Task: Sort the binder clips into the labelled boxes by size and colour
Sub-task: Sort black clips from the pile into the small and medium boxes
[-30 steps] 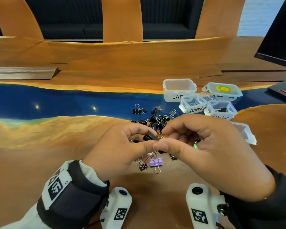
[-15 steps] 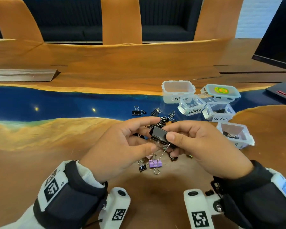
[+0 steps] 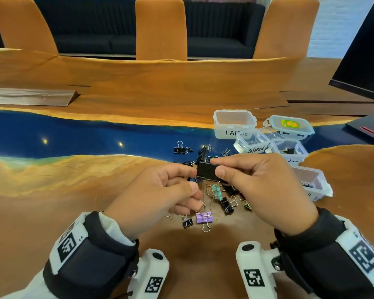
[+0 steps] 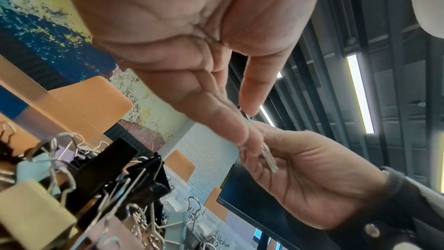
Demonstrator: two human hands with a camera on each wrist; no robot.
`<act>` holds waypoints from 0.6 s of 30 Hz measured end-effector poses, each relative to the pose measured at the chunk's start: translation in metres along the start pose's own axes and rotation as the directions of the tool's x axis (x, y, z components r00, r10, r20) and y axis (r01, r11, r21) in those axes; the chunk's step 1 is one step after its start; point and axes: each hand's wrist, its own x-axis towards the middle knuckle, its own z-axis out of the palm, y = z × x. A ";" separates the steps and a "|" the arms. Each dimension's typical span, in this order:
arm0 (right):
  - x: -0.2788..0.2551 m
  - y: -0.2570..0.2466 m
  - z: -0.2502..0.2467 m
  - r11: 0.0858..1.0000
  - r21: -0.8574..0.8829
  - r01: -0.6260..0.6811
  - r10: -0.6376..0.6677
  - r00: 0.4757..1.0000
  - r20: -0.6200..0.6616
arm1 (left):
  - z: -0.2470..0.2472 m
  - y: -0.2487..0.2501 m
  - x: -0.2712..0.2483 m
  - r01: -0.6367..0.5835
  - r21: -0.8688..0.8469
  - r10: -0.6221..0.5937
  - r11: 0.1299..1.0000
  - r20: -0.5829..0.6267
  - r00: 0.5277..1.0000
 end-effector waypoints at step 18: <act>0.208 0.024 -0.059 0.398 -0.915 0.058 0.347 0.914 0.209 | -0.056 -0.016 0.058 -0.094 -0.752 -0.094 0.653 -0.203 0.975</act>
